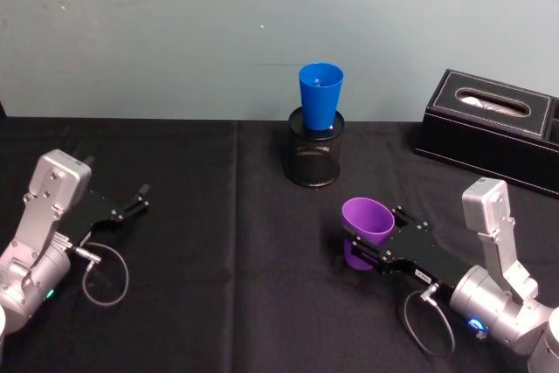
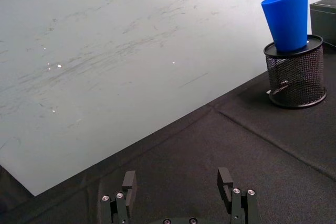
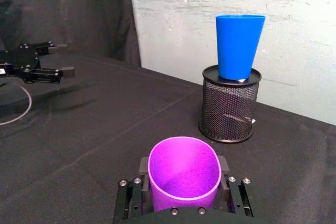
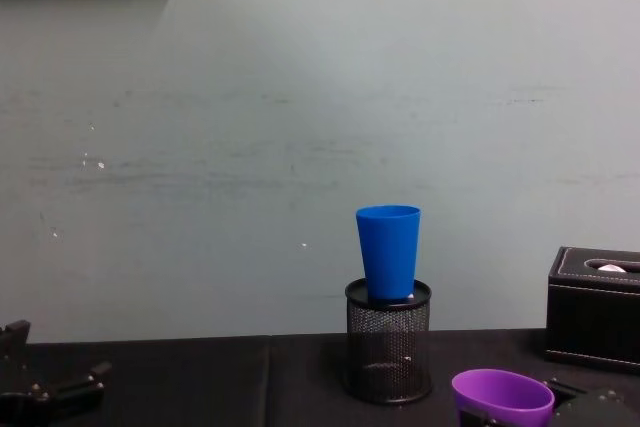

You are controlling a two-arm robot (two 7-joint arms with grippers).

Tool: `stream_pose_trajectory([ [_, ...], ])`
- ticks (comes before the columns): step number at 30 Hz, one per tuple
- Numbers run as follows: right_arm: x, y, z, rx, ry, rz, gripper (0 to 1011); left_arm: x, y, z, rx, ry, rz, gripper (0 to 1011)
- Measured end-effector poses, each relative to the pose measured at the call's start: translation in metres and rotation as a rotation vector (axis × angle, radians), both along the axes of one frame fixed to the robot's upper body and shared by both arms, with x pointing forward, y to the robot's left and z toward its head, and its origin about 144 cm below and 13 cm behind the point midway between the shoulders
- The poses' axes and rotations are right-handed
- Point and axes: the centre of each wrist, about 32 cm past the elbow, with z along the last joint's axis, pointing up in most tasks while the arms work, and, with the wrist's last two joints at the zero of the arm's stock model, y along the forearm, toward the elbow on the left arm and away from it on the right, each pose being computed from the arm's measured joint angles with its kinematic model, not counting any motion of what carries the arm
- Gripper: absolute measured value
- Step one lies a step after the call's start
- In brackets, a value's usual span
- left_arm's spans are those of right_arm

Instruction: Pick up one cup with a gripper and tap it against the other cup.

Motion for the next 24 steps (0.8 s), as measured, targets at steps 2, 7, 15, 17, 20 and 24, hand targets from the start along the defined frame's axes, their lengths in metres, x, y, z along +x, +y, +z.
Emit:
stream_pose_trajectory([
  [2, 0.0000, -0.0001, -0.0001, -0.001, 0.000, 0.000, 732, 0.0000, 0.0000, 0.0000, 0.000, 0.000, 0.000, 1011],
  [7, 0.0002, -0.0004, -0.0011, -0.001, 0.003, -0.001, 732, 0.0000, 0.0000, 0.0000, 0.000, 0.000, 0.000, 1011],
  [15, 0.0007, -0.0005, -0.0016, -0.002, 0.006, 0.005, 732, 0.0000, 0.0000, 0.0000, 0.000, 0.000, 0.000, 1011],
  [17, 0.0007, -0.0005, -0.0015, -0.002, 0.006, 0.005, 733, 0.0000, 0.0000, 0.0000, 0.000, 0.000, 0.000, 1011],
  [20, 0.0007, -0.0005, -0.0014, -0.002, 0.005, 0.004, 732, 0.0000, 0.0000, 0.0000, 0.000, 0.000, 0.000, 1011],
  [24, 0.0007, -0.0004, -0.0012, -0.002, 0.005, 0.005, 732, 0.0000, 0.0000, 0.0000, 0.000, 0.000, 0.000, 1011],
])
